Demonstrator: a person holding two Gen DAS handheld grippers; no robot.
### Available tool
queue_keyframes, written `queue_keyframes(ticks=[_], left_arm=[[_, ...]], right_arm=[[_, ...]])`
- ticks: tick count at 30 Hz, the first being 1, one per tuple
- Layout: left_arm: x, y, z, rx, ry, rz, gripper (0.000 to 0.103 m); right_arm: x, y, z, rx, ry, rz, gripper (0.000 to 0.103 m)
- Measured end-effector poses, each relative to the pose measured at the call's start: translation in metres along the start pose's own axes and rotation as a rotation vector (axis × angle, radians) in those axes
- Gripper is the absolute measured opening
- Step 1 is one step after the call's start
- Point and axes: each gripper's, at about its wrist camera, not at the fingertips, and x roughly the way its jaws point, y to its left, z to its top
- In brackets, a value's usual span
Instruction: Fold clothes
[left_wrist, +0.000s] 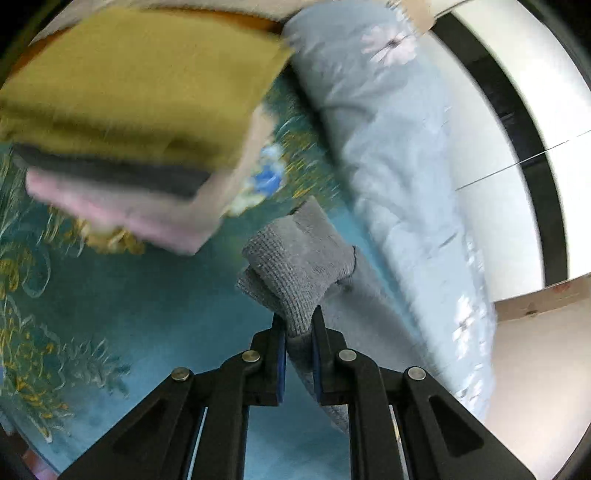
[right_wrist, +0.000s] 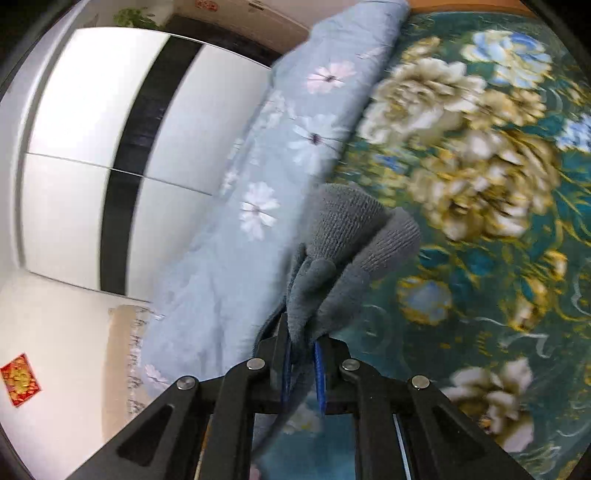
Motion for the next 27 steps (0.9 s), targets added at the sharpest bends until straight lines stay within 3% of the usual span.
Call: queue_keyframes(ticks=[5, 10, 13, 18, 21, 23, 27], left_arm=[[0.045, 0.068, -0.041, -0.102, 0.143, 0.206, 0.011], [0.049, 0.097, -0.058, -0.181, 0.158, 0.229, 0.012], [0.045, 0.088, -0.058, -0.159, 0.164, 0.237, 0.012], [0.047, 0.075, -0.049, -0.176, 0.161, 0.243, 0.012], [0.04, 0.062, -0.045, -0.188, 0.161, 0.253, 0.012], [0.034, 0.05, -0.043, -0.181, 0.147, 0.267, 0.012], [0.02, -0.002, -0.049, -0.088, 0.089, 0.271, 0.012]], right_arm=[[0.016, -0.053, -0.022, 0.077, 0.06, -0.13, 0.011], [0.029, -0.1, -0.043, 0.154, 0.117, -0.245, 0.011], [0.036, -0.128, -0.056, 0.2, 0.151, -0.314, 0.011], [0.04, -0.111, -0.047, 0.164, 0.185, -0.339, 0.015], [0.032, -0.098, -0.047, 0.127, 0.204, -0.399, 0.023], [0.024, -0.091, -0.045, 0.125, 0.189, -0.409, 0.036], [0.006, -0.081, -0.042, 0.128, 0.159, -0.371, 0.039]])
